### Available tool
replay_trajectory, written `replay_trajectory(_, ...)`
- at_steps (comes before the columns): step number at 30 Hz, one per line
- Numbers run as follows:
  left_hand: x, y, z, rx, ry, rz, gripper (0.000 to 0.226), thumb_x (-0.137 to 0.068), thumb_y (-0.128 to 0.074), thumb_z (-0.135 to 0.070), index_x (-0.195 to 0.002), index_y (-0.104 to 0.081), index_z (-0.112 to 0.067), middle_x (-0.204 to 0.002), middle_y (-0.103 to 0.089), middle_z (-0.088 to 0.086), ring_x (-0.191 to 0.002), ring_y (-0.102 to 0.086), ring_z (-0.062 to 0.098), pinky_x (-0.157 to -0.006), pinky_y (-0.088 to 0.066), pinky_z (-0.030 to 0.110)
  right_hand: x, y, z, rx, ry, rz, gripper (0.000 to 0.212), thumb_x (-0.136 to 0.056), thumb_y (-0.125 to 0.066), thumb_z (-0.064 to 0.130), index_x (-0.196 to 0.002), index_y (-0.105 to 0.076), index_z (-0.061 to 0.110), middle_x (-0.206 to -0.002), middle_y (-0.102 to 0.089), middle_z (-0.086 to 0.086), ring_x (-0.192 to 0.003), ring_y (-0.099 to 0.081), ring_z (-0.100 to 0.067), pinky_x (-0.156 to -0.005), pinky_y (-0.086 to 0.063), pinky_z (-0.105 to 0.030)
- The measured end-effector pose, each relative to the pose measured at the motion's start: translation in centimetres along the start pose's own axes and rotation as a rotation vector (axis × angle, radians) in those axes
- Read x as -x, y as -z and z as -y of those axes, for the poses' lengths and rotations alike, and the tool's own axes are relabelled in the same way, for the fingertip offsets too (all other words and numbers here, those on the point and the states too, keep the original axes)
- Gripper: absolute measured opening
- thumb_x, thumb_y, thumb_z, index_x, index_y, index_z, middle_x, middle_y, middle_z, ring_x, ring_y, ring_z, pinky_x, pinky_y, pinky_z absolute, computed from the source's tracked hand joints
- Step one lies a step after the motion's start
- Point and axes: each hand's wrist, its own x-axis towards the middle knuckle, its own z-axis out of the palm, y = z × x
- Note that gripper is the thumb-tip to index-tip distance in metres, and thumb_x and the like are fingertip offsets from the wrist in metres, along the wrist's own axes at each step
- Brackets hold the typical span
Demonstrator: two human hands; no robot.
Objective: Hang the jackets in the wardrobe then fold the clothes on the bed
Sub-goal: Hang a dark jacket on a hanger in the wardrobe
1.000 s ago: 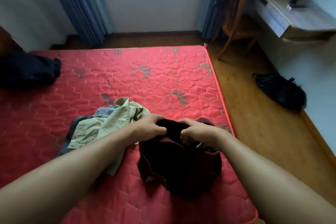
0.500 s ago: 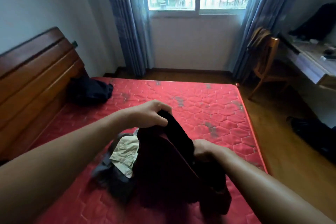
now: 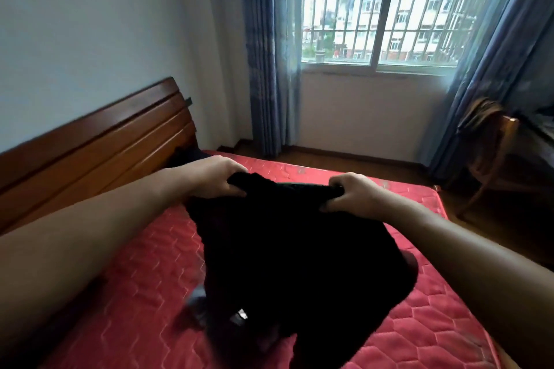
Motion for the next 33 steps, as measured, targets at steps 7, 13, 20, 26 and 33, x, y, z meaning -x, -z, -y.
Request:
replay_trajectory(7,5.0,4.8,1.9,-0.182,-0.036,-0.129,0.018,-0.086,-0.065,-0.028,-0.091,-0.054,-0.041,-0.068,-0.051,-0.031,-0.068,-0.052,-0.011,-0.061,-0.031,0.009,0.1,-2.9,0.3,-0.055,-0.064,0.422,0.018,-0.058,-0.071,0.033,-0.072,-0.067,0.023,-0.064,-0.064,0.011,-0.062,-0.059,-0.008,-0.057,-0.043,-0.024)
replay_trajectory(13,10.8,2.7,2.8,-0.175,0.177,-0.049,0.014,-0.089,-0.066,-0.025,-0.088,-0.057,-0.036,-0.068,-0.053,-0.02,-0.065,-0.05,0.0,-0.058,-0.035,0.011,-1.6,-4.2,0.2,0.264,0.166,0.313,0.018,-0.071,-0.071,0.043,-0.069,-0.056,0.033,-0.075,-0.063,0.009,-0.068,-0.059,-0.008,-0.061,-0.047,-0.028)
replay_trajectory(20,22.6,2.4,-0.1,-0.038,0.562,-0.089,0.02,-0.088,-0.067,-0.033,-0.076,-0.055,-0.043,-0.066,-0.062,-0.019,-0.065,-0.061,-0.001,-0.067,-0.05,0.03,-1.8,-2.1,5.5,0.245,0.444,0.141,0.031,-0.068,-0.078,0.052,-0.061,-0.055,0.032,-0.064,-0.06,0.011,-0.06,-0.054,0.002,-0.05,-0.032,-0.015)
replay_trajectory(26,33.3,0.3,-6.2,-0.033,0.857,-0.213,0.014,-0.087,-0.07,-0.027,-0.076,-0.061,-0.027,-0.068,-0.065,-0.011,-0.068,-0.061,0.001,-0.066,-0.047,0.03,1.1,-3.2,13.2,0.143,0.724,0.167,0.025,-0.073,-0.078,0.042,-0.067,-0.058,0.027,-0.071,-0.061,0.009,-0.068,-0.059,-0.008,-0.06,-0.042,-0.026)
replay_trajectory(33,45.6,-3.2,-15.6,-0.031,1.159,-0.332,0.009,-0.081,-0.074,-0.025,-0.082,-0.066,-0.021,-0.079,-0.067,-0.006,-0.079,-0.063,0.016,-0.075,-0.05,0.035,6.7,-7.9,21.0,0.059,0.905,0.311,0.013,-0.075,-0.079,0.034,-0.081,-0.071,0.027,-0.081,-0.069,0.005,-0.078,-0.066,-0.015,-0.069,-0.054,-0.029)
